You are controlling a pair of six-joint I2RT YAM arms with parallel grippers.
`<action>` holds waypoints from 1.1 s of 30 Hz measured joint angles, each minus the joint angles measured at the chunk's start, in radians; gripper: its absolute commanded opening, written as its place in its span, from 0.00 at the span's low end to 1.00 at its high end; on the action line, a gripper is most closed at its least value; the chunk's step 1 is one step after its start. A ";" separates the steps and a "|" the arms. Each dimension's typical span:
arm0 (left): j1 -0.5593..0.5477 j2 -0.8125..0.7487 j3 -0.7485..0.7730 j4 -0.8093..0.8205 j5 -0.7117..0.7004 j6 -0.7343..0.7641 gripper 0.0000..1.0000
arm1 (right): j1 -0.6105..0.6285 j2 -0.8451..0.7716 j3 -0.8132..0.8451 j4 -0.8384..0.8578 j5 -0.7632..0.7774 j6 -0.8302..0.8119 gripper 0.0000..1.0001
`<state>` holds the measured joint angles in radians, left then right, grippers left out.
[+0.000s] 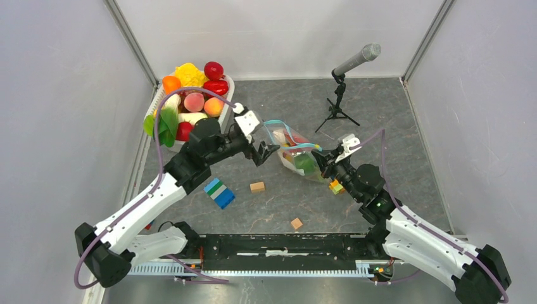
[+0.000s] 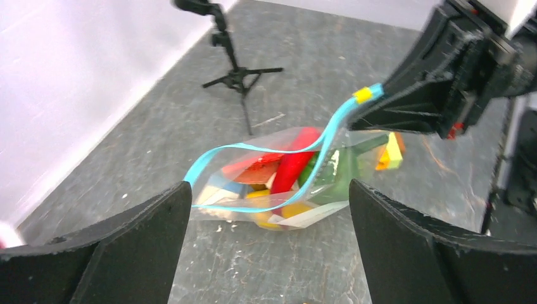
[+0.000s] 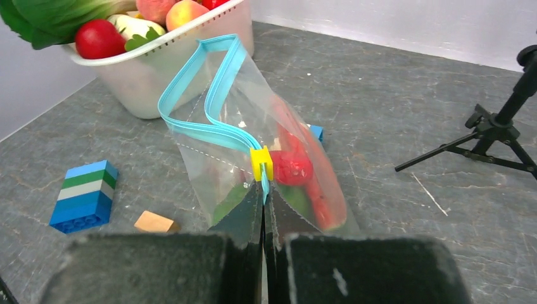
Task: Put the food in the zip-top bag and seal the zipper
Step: Adjust the zipper food storage bag at the center of the board, then pick up the fake fruit from the bin.
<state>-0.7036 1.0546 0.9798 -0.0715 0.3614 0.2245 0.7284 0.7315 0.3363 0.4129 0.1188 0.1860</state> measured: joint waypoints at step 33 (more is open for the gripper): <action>0.481 0.146 0.188 -0.256 -0.446 -0.498 1.00 | -0.009 -0.057 -0.142 0.105 -0.232 0.058 0.00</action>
<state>-0.2222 1.2007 1.1679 -0.3271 -0.0845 -0.2733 0.7197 0.6746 0.1940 0.5175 -0.1131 0.2436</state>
